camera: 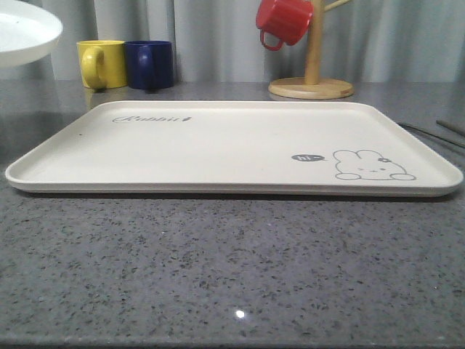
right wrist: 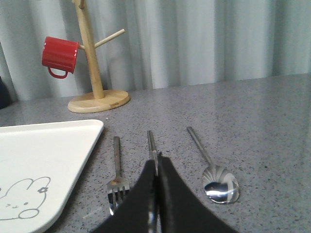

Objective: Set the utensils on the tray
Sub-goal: 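Grip the white plate rim with the left gripper and lift it, then lower the plate onto the tray's near-mug end and release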

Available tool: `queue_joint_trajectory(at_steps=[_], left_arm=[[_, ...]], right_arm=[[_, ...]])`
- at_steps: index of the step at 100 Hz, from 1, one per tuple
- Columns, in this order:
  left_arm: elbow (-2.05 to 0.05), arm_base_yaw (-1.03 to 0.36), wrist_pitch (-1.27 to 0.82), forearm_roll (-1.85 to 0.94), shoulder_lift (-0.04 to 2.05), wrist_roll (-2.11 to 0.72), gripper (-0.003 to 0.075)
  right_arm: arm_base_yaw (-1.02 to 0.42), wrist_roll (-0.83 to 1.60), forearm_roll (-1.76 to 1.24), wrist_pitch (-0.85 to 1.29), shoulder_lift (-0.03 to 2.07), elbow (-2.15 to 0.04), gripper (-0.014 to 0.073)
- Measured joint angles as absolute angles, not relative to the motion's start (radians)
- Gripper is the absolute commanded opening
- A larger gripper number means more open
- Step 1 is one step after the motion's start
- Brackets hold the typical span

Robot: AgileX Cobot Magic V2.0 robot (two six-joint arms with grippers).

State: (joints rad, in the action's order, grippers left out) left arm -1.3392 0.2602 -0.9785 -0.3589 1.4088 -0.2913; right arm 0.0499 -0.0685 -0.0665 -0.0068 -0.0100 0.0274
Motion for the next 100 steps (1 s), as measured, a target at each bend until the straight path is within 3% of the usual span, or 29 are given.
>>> queue_joint_trajectory(at_steps=[45, 100], left_arm=[[-1.339, -0.003, -0.967, -0.438, 1.432, -0.331, -0.0018], [-1.402, -0.209, -0.917, -0.490, 1.745, -0.331, -0.0018]], right_arm=[[0.050, -0.069, -0.067, -0.007, -0.010, 0.027, -0.0068], [0.050, -0.069, -0.067, -0.007, -0.010, 0.027, -0.0068]])
